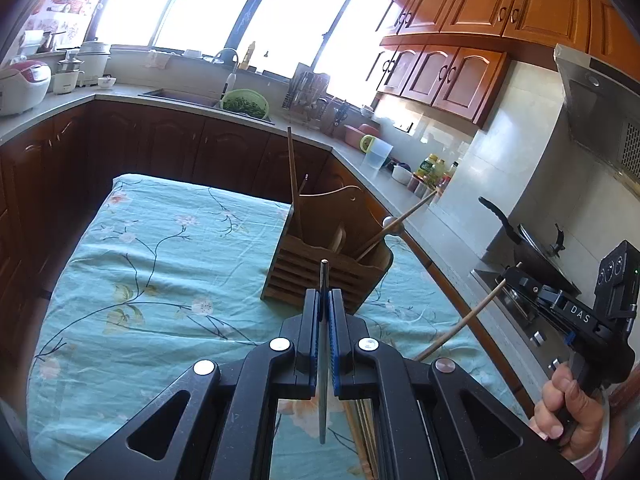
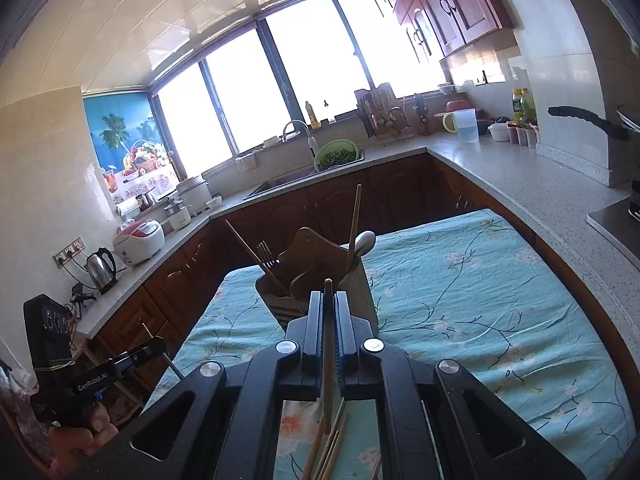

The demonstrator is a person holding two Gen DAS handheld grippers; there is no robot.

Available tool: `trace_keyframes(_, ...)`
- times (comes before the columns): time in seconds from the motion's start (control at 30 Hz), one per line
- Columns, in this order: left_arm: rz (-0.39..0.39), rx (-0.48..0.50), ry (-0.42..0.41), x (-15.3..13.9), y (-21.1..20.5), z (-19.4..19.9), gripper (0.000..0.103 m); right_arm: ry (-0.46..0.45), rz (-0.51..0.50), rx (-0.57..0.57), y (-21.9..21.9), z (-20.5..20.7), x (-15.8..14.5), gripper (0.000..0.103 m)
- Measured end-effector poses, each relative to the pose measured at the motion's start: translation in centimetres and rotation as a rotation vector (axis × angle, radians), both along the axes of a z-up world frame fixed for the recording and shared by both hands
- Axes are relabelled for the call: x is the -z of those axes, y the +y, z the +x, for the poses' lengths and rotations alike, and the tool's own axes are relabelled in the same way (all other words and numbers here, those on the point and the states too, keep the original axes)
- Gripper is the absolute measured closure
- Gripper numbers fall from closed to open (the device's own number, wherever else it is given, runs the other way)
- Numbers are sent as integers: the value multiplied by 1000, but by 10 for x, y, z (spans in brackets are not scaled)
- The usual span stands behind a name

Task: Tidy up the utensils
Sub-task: 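Lift both held chopsticks and lower them into the wooden caddy, then open both tools to release the chopsticks into the caddy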

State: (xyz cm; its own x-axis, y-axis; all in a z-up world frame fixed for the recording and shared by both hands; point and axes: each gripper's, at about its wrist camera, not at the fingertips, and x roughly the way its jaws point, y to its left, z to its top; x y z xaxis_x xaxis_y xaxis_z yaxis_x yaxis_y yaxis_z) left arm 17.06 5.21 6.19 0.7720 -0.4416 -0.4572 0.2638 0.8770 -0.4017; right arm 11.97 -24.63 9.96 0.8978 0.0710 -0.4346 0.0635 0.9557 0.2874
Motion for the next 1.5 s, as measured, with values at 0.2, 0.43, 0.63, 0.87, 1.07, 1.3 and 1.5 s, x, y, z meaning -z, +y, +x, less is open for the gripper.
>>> trace_keyframes(0.2, -20, -17, -5, -3, 6, 5, 101, -6, 1, 3, 1, 2, -1, 98)
trace_keyframes(0.43, -35, -45, -77, -23, 12, 18, 101, -59, -16, 10, 0, 12, -20, 98)
trace_keyframes(0.63, -47, -76, -180, -49, 11, 40, 101, -139, -35, 34, -5, 33, -47, 98)
trace_keyframes(0.87, -65, -137, -304, -72, 5, 77, 101, -213, -56, 65, -12, 66, -75, 98)
trace_keyframes(1.07, -58, -190, -340, -48, -14, 111, 101, -232, -90, 94, -12, 96, -70, 98)
trace_keyframes(1.3, -43, -227, -283, 2, -41, 140, 101, -194, -115, 112, -5, 115, -29, 98)
trace_keyframes(1.5, -6, -215, -248, 23, -55, 156, 100, -139, -106, 118, -6, 120, 5, 98)
